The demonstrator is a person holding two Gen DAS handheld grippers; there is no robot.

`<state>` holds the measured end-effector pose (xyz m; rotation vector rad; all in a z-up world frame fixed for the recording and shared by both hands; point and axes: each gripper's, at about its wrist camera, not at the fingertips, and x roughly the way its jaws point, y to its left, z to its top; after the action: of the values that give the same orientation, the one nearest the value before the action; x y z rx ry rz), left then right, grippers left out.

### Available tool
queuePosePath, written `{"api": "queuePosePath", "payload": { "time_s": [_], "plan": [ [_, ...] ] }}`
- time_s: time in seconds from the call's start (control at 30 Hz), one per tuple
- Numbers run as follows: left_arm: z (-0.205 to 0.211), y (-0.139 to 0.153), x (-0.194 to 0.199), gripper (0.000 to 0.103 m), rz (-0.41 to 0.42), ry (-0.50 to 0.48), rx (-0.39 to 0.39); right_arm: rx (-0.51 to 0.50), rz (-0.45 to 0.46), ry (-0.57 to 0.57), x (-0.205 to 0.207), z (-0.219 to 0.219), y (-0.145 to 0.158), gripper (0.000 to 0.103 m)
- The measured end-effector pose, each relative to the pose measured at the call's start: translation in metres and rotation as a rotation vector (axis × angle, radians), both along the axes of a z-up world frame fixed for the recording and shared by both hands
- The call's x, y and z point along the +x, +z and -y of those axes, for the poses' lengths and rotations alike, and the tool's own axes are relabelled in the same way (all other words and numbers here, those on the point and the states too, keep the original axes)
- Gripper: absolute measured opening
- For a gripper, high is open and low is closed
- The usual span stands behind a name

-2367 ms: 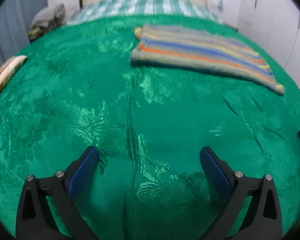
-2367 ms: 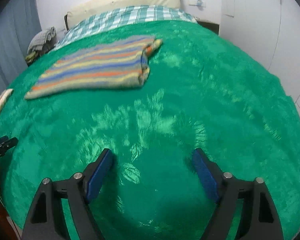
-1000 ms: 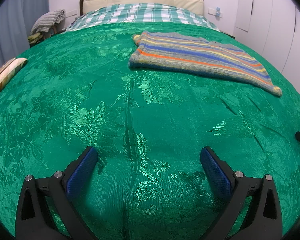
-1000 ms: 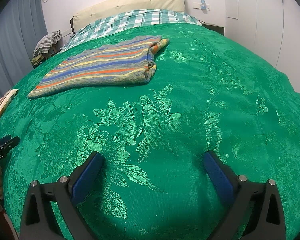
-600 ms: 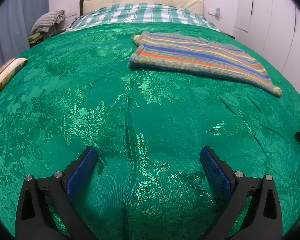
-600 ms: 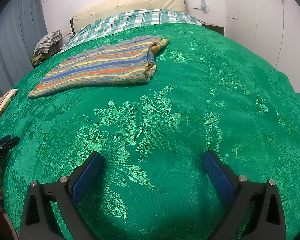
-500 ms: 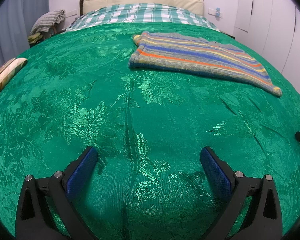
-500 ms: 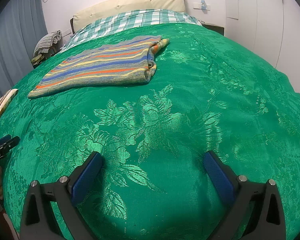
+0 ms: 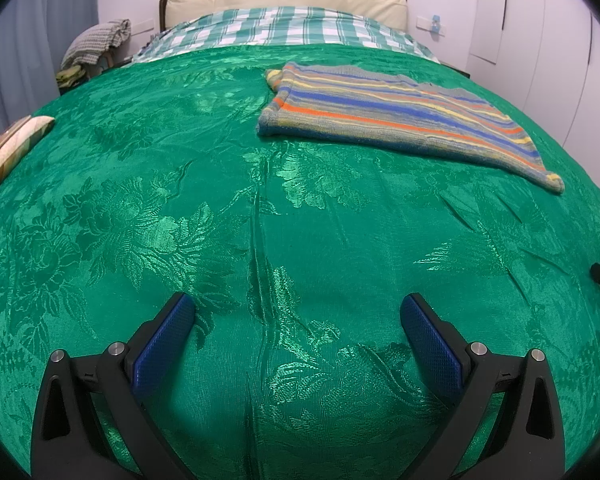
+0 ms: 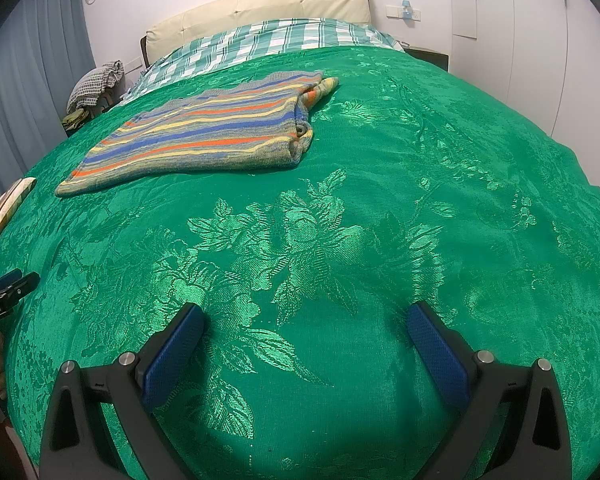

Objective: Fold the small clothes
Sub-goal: 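Grasp the folded sweater edge with the left tool while the right tool grasps beside it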

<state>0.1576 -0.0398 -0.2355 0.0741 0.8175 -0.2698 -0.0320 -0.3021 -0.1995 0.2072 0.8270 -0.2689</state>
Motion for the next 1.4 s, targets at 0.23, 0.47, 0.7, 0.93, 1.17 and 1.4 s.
{"api": "queuePosePath", "payload": {
  "time_s": [0.23, 0.47, 0.7, 0.93, 1.17, 1.4],
  "plan": [
    [0.011, 0.028, -0.006, 0.101, -0.054, -0.028, 0.068, -0.018, -0.064, 0.012, 0.006, -0.003, 0.008, 0.101],
    [0.122, 0.081, -0.001, 0.101, 0.061, -0.341, 0.013, 0.183, 0.038, 0.051, 0.036, 0.068, 0.065, 0.1],
    [0.295, 0.041, 0.033, 0.094, 0.036, -0.63, 0.118, 0.451, -0.009, 0.091, 0.156, 0.166, 0.074, 0.091],
    [0.334, 0.021, 0.05, 0.019, 0.053, -0.65, 0.173, 0.628, -0.143, 0.129, 0.264, 0.187, 0.028, 0.073],
    [0.264, 0.051, 0.079, 0.009, 0.007, -0.495, -0.101, 0.639, -0.084, 0.093, 0.296, 0.189, 0.035, 0.008],
    [0.132, 0.087, 0.104, 0.009, -0.017, -0.217, -0.351, 0.609, -0.026, 0.269, 0.332, 0.098, 0.095, 0.008]
  ]
}}
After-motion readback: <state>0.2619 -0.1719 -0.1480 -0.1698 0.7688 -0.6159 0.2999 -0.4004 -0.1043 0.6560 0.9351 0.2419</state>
